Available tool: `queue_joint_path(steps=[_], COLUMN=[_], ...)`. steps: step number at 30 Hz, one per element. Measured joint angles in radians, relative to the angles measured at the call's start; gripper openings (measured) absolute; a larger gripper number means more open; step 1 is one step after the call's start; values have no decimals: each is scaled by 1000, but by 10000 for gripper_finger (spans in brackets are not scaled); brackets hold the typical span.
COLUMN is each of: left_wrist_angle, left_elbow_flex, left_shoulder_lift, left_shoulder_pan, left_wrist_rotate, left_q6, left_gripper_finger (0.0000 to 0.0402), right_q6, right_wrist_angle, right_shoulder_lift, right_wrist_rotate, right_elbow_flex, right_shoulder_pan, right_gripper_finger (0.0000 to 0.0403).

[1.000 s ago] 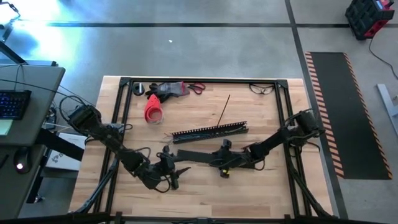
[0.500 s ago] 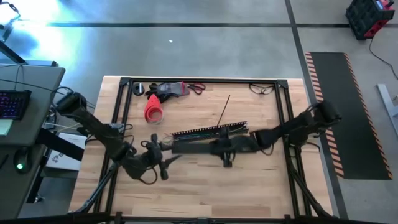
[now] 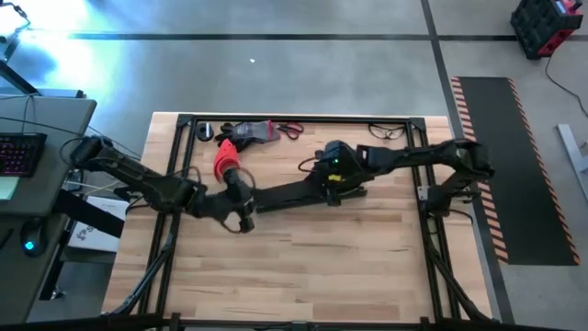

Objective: Ziptie cables
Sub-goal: Close the black cable duct

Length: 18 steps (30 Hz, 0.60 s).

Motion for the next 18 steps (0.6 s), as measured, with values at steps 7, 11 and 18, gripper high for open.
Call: queue_joint_path(steps=[7,11,18], left_wrist_angle=[-59,-87,-73], left_elbow_flex=[-1,-2,-21], left_shoulder_lift=[-4,-3,11], left_shoulder_pan=[129,183,264], left_wrist_rotate=[50,110,199], left_q6=[12,10,3], left_gripper_finger=[90,53,3], right_q6=[-21,26,49], right_wrist_angle=[-33,-12,5], right_shoulder_lift=[64,88,151], right_wrist_rotate=[-42,-13,-6], right_elbow_flex=[44,64,70], right_shoulder_pan=[-13,-24,-19], right_gripper_finger=[215,215,215])
